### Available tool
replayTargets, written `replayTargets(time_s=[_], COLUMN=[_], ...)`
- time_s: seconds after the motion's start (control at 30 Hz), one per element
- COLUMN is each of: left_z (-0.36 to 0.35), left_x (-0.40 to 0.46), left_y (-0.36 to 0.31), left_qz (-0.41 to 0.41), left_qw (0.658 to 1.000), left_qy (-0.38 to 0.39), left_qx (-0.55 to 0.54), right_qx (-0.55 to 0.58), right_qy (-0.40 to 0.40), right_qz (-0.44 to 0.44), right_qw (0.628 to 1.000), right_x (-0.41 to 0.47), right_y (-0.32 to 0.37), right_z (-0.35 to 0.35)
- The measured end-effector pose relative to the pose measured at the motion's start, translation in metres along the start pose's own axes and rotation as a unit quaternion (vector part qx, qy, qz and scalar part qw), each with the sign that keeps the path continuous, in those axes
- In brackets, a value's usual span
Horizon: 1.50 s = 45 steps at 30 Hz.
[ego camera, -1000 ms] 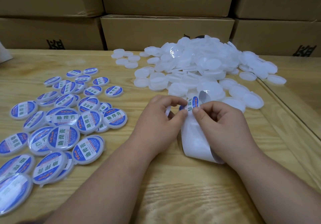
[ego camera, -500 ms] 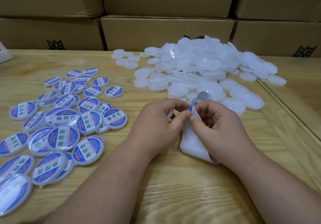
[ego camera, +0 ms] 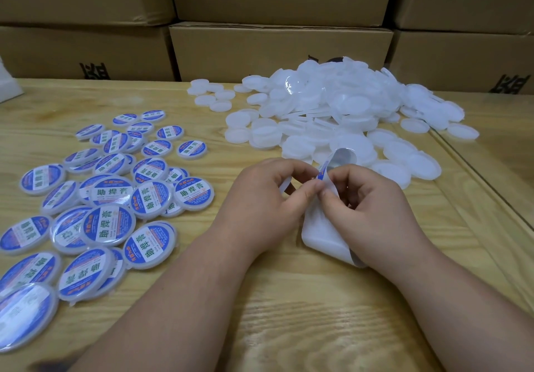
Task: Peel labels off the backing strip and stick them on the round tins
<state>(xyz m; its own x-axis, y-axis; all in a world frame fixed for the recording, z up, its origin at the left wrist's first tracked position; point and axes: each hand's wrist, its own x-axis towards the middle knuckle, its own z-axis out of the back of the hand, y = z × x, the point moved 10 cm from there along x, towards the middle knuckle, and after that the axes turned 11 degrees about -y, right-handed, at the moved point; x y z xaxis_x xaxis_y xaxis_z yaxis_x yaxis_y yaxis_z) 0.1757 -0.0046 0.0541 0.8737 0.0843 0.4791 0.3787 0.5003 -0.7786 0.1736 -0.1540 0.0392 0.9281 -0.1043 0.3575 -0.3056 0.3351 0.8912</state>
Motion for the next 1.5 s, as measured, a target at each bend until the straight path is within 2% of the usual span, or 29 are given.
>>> replayTargets(time_s=[0.3, 0.53, 0.7, 0.8, 0.97, 1.1, 1.2, 1.3, 1.4, 1.5], left_z=[0.002, 0.025, 0.036, 0.031, 0.017, 0.013, 0.004, -0.005, -0.005, -0.011], left_x=[0.0, 0.003, 0.004, 0.003, 0.0, -0.001, -0.001, -0.002, -0.004, -0.006], left_y=[-0.001, 0.015, 0.014, 0.016, 0.011, 0.01, 0.015, 0.015, 0.021, 0.027], left_qz=[-0.009, 0.066, 0.069, 0.091, 0.095, 0.113, 0.163, 0.217, 0.255, 0.29], left_qw=[1.0, 0.988, 0.978, 0.975, 0.977, 0.969, 0.939, 0.871, 0.841, 0.828], left_qy=[-0.016, -0.13, -0.177, -0.164, -0.106, -0.087, -0.057, -0.019, -0.046, -0.052], left_qx=[0.013, -0.04, -0.088, -0.123, -0.159, -0.202, -0.298, -0.44, -0.476, -0.477], right_qx=[0.007, 0.007, 0.001, -0.011, -0.071, -0.056, -0.038, -0.008, 0.017, 0.08], right_qy=[-0.009, -0.082, -0.117, -0.133, -0.127, -0.104, -0.126, -0.146, -0.144, -0.124], right_qz=[0.028, -0.01, -0.012, 0.042, 0.222, 0.215, 0.209, 0.217, 0.212, 0.153], right_qw=[1.0, 0.997, 0.993, 0.99, 0.964, 0.969, 0.969, 0.965, 0.967, 0.977], right_x=[0.0, 0.006, 0.007, 0.006, -0.006, -0.008, -0.009, -0.012, -0.016, -0.017], right_y=[0.007, -0.006, -0.007, 0.006, 0.046, 0.044, 0.046, 0.055, 0.061, 0.056], right_z=[0.001, 0.016, 0.022, 0.025, 0.022, 0.018, 0.022, 0.028, 0.029, 0.026])
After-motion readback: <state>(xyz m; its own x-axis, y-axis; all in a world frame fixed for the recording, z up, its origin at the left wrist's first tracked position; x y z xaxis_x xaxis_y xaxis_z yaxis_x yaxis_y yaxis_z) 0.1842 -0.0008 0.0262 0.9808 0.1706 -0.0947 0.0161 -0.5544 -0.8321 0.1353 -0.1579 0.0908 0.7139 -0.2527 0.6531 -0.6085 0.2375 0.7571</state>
